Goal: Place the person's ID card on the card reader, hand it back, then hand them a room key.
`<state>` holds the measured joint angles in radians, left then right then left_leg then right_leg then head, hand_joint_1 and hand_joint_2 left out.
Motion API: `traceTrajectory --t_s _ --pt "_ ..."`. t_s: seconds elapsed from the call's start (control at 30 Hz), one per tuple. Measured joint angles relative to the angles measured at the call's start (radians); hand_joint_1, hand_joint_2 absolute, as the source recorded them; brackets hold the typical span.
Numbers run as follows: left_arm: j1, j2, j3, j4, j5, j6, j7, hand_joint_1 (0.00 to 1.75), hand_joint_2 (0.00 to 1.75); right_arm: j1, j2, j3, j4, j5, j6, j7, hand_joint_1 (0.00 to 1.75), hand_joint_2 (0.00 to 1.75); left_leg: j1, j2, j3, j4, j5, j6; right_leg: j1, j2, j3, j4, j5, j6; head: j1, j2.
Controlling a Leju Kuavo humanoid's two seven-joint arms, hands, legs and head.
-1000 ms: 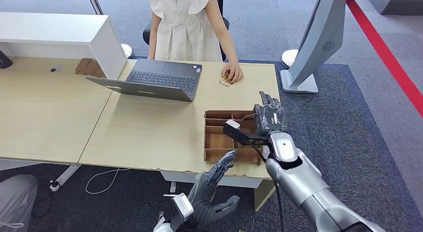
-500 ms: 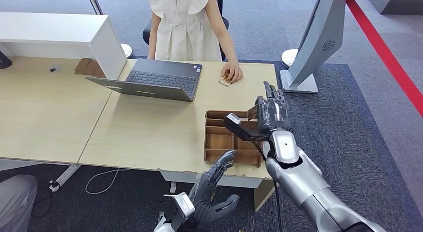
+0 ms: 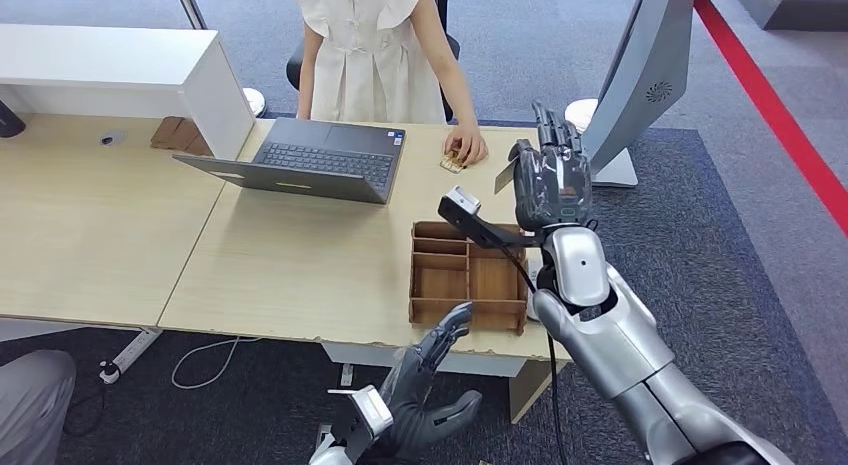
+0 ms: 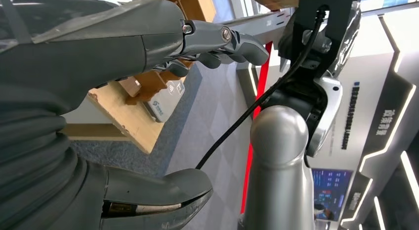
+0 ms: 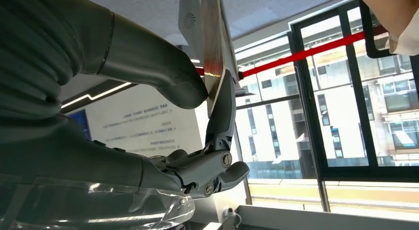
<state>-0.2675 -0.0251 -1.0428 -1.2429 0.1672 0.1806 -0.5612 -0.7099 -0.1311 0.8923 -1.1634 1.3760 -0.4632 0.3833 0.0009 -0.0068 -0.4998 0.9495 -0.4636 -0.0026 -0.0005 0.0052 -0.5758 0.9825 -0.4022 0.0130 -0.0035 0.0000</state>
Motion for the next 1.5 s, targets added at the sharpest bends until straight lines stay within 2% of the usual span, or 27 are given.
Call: traceTrajectory --t_s 0.2,0.33,0.6,0.8,1.07,1.47,1.5 --pt "-0.005 -0.006 0.000 0.009 -0.004 -0.004 -0.004 0.00 1.75 -0.002 -0.016 -0.012 -0.019 -0.002 0.021 0.004 1.75 1.75 0.000 0.000 0.000 0.000 0.000 0.000 0.000 0.000 0.000 0.000 0.000 0.000 0.000 0.000" --pt "-0.010 -0.012 -0.001 0.015 -0.006 -0.009 -0.013 0.00 1.75 -0.046 -0.011 -0.010 0.008 -0.015 0.088 0.004 1.75 1.75 0.000 0.000 -0.001 0.000 0.000 0.000 0.000 0.000 0.000 0.000 0.000 0.000 0.000 0.000" --pt "-0.014 -0.017 -0.002 0.020 -0.012 -0.006 -0.018 0.00 1.75 -0.139 0.027 0.001 0.086 -0.046 0.177 0.012 1.75 1.75 0.000 0.000 -0.001 0.000 0.001 0.000 0.000 0.000 0.000 0.001 0.000 0.000 0.000 0.000" --pt "-0.014 -0.019 -0.005 0.020 -0.023 0.007 -0.018 0.00 1.75 -0.205 0.087 0.014 0.159 -0.072 0.241 0.053 1.75 1.75 0.000 -0.001 -0.001 0.000 0.001 0.000 0.000 0.000 0.000 0.001 0.000 0.000 0.000 0.000" --pt "-0.017 -0.019 -0.014 0.023 -0.017 -0.001 -0.019 0.00 1.75 -0.259 0.129 0.033 0.254 -0.087 0.254 0.077 1.75 1.75 0.000 0.000 -0.001 0.000 0.001 0.000 0.000 0.000 0.000 0.001 0.000 0.000 0.000 0.000" --pt "-0.024 -0.019 -0.026 0.027 0.003 -0.003 -0.018 0.00 1.75 -0.272 0.144 0.049 0.331 -0.099 0.244 0.089 1.75 1.75 0.000 0.000 -0.001 0.000 0.001 0.000 0.000 0.000 0.000 0.001 0.000 0.000 0.000 0.000" --pt "-0.025 -0.019 -0.028 0.027 0.004 -0.001 -0.017 0.00 1.75 -0.273 0.144 0.049 0.335 -0.099 0.244 0.090 1.31 1.75 0.000 0.000 -0.001 0.000 0.001 0.000 0.000 0.000 0.000 0.001 0.000 0.000 0.000 0.000"
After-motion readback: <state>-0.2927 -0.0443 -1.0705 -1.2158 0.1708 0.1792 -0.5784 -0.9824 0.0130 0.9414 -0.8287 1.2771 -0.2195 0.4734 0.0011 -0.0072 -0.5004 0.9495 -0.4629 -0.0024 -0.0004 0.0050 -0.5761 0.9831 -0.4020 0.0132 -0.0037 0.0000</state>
